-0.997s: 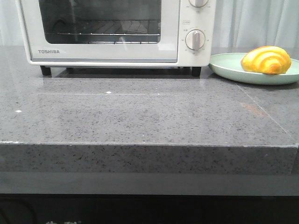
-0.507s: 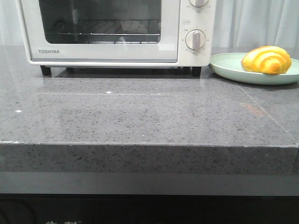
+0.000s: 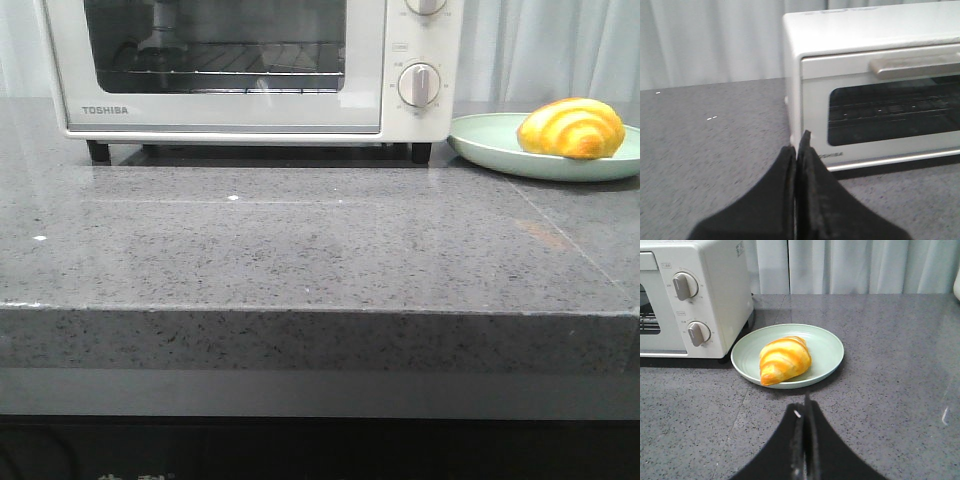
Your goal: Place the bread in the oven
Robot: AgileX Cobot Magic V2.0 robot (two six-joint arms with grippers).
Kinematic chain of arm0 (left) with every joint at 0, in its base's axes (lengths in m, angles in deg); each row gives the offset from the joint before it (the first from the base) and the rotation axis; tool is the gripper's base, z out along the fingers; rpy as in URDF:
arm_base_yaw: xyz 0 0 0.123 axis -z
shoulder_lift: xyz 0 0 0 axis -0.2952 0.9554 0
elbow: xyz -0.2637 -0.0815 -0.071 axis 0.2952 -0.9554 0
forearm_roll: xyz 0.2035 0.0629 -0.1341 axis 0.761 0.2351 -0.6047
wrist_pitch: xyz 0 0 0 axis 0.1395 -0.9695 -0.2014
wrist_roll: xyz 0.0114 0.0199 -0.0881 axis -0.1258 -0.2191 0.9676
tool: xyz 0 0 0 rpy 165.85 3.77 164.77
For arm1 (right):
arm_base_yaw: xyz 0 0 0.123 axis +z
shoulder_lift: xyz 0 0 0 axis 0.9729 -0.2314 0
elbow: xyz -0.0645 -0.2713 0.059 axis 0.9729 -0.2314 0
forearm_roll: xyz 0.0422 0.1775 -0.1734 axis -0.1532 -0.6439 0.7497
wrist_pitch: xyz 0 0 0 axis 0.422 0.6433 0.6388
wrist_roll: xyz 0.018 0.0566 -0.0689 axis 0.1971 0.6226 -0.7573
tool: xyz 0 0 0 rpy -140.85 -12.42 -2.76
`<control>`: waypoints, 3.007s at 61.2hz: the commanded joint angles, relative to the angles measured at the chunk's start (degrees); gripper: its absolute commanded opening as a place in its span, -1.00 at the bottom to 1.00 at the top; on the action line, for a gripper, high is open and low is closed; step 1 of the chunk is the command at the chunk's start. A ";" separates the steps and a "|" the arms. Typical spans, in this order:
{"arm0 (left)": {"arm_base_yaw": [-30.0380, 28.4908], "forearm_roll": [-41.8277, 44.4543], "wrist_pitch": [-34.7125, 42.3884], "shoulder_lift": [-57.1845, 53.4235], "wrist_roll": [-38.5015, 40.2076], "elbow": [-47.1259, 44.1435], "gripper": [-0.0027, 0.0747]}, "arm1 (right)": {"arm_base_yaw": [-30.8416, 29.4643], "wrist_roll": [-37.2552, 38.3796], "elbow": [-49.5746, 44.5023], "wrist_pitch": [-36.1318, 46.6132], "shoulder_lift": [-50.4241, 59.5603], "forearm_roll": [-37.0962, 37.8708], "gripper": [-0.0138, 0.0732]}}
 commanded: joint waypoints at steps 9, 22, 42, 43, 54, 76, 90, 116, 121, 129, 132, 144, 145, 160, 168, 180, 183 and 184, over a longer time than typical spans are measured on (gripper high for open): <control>8.47 -0.75 6.25 12.18 0.57 14.22 -0.99 | -0.42 -0.27 2.18 4.47 -0.97 -0.02 -0.84; 10.85 -3.97 5.98 22.82 0.57 25.04 -0.98 | -0.42 -0.27 2.18 4.07 -0.97 -0.02 -0.84; 12.73 -5.59 3.43 31.01 0.57 30.41 -0.98 | -0.42 -0.27 2.18 2.13 -0.97 -0.02 -0.84; 12.90 -5.59 2.79 31.01 0.57 30.41 -0.98 | -0.42 -0.27 2.18 2.04 -0.97 -0.02 -0.84; 13.25 -5.59 1.12 31.01 0.57 30.41 -0.98 | -0.42 -0.27 2.18 1.70 -0.97 -0.02 -0.84; 14.90 -5.59 -3.65 28.99 0.57 26.67 -0.98 | -0.42 -0.27 2.18 1.60 -0.97 -0.02 -0.84; 15.15 -6.62 -3.65 23.17 0.57 19.38 -0.98 | -0.42 -0.27 2.18 1.60 -0.97 -0.02 -0.84; 15.15 -8.95 0.27 15.83 0.57 3.79 -0.98 | -0.42 -0.27 2.18 1.60 -0.97 -0.02 -0.84; 15.15 -10.99 1.05 15.14 0.57 1.61 -0.99 | -0.42 -0.27 2.18 1.60 -0.97 -0.02 -0.84; 15.15 -12.92 1.05 11.26 0.57 -1.61 -0.99 | -0.42 -0.27 2.18 1.60 -0.97 -0.02 -0.84; 15.15 -12.92 1.05 8.76 0.57 -2.60 -0.99 | -0.42 -0.27 2.18 1.60 -0.97 -0.02 -0.84; 13.62 -12.67 0.65 0.88 0.57 -3.48 -0.99 | -0.42 -0.27 2.18 1.60 -0.97 -0.02 -0.84; 13.29 -12.67 0.55 0.25 0.57 -3.48 -0.99 | -0.42 -0.27 2.18 1.60 -0.97 -0.02 -0.84; 1.49 -11.23 -3.47 -5.59 0.57 -3.48 -0.98 | -0.42 -0.27 2.18 0.51 -0.97 -0.02 -0.84; -2.99 -8.39 -3.97 -8.85 0.57 -3.96 -0.98 | -0.42 -0.27 2.24 -1.06 -1.86 -0.02 -0.84; -6.15 -8.14 -5.66 -15.87 0.57 -8.34 -0.99 | -0.42 0.44 2.43 -1.41 -5.49 -2.79 -0.84; -6.39 -7.89 -6.11 -17.59 0.57 -9.36 -0.98 | -0.42 0.44 2.43 -1.27 -7.14 -4.19 -0.84; -6.44 -7.90 -6.36 -18.25 0.57 -9.73 -0.99 | -0.42 0.44 2.43 -1.12 -7.83 -4.85 -0.84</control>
